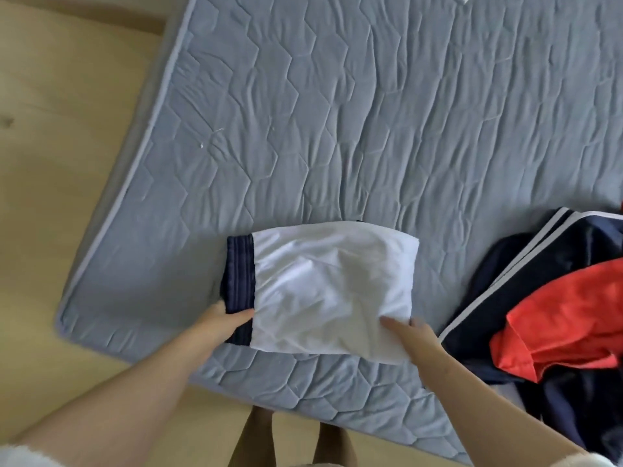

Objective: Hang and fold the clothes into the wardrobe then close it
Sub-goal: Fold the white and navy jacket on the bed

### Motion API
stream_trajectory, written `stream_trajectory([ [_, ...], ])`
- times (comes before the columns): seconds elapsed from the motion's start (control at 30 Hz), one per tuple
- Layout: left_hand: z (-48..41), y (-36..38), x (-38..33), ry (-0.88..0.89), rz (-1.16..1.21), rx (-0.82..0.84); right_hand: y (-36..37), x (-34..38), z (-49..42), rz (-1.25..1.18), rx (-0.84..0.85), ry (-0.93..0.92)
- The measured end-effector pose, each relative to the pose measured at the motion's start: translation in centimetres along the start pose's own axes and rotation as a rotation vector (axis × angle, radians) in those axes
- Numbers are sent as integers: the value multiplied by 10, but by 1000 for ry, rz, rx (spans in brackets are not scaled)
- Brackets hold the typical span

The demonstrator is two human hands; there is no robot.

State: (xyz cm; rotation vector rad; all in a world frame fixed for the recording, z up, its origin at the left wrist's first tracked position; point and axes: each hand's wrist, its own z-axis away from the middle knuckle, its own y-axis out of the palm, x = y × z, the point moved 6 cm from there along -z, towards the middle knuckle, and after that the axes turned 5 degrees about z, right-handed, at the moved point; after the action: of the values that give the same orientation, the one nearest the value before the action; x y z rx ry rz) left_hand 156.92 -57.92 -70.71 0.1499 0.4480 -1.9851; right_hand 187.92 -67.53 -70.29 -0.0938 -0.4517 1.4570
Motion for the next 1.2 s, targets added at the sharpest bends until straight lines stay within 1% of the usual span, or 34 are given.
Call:
stream_trajectory([
  [0.13, -16, -1, -28, 162, 86, -155, -7, 28, -12, -94, -43, -81],
  [0.2, -20, -4, -42, 224, 109, -238, -14, 43, -16, -53, -93, -125],
  [0.27, -21, -11, -45, 273, 52, -339, -22, 57, -18, -11, -143, -191],
  [0.33, -25, -20, -35, 212, -90, -393, -24, 66, -24, 51, -166, -248],
  [0.4, -32, -21, -16, 64, -227, -374, -22, 64, -33, 200, -158, -238],
  [0.47, -41, -22, -6, -48, -206, -364, -17, 57, -42, 338, -164, -167],
  [0.5, -45, -19, -6, -61, -155, -353, -15, 54, -46, 342, -178, -126],
  [0.57, -54, -10, -10, -37, -31, -298, -9, 50, -50, 155, -130, -61],
  [0.63, -60, -4, -11, -37, 60, -250, 4, 49, -53, -93, -18, -33],
  [0.67, -61, -3, -10, -44, 79, -236, 10, 46, -55, -136, 15, -27],
  [0.77, -65, -3, -4, -97, 90, -155, 17, 38, -64, -113, 2, -13],
  [0.87, -66, -2, 2, -166, 160, -59, 17, 28, -70, -24, -34, 10],
  [0.93, -65, -3, 2, -158, 198, -48, 15, 31, -67, -7, -49, -31],
  [1.1, -41, -12, -23, -59, 228, -70, 5, 57, -38, -17, -141, -78],
  [1.2, -10, -32, -53, 32, 238, -133, 1, 79, -6, -66, -170, -93],
])
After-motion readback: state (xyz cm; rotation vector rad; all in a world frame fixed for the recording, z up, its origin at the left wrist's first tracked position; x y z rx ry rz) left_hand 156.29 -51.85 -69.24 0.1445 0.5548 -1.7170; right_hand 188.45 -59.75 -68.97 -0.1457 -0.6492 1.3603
